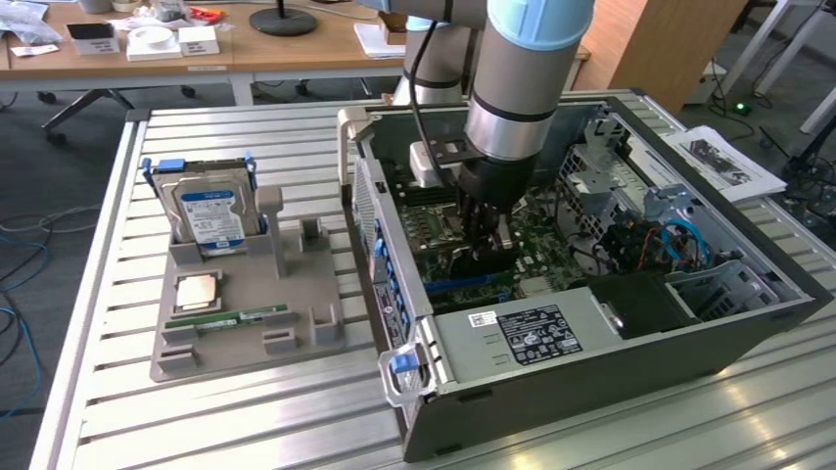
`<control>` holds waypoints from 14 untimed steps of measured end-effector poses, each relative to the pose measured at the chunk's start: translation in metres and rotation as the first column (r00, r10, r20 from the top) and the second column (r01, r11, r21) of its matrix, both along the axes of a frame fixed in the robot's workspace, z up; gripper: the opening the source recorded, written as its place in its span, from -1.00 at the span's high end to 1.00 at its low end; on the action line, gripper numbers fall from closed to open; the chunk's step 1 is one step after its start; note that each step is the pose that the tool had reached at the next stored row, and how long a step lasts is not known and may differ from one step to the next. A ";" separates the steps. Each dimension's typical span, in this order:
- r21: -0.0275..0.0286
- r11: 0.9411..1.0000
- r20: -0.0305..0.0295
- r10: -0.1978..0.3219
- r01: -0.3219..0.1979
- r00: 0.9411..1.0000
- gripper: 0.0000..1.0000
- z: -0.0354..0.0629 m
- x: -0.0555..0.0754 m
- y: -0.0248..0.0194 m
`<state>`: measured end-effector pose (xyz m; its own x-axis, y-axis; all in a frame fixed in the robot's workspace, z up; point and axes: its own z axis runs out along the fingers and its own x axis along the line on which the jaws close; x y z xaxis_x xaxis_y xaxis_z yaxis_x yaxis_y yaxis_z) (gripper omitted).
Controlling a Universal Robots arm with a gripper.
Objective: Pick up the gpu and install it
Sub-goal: 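Insert the gpu into the slot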
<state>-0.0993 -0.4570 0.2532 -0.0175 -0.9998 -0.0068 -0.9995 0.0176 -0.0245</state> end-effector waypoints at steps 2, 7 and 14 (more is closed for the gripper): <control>0.000 1.000 0.000 0.000 0.000 1.000 0.46 -0.0001 0.000 0.0000; 0.000 1.000 0.000 0.000 0.000 1.000 0.46 -0.0009 0.000 0.0000; 0.000 1.000 0.000 0.000 0.000 1.000 0.46 -0.0025 0.000 0.0000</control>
<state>-0.0994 -0.4570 0.2507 -0.0175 -0.9998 -0.0067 -0.9995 0.0176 -0.0245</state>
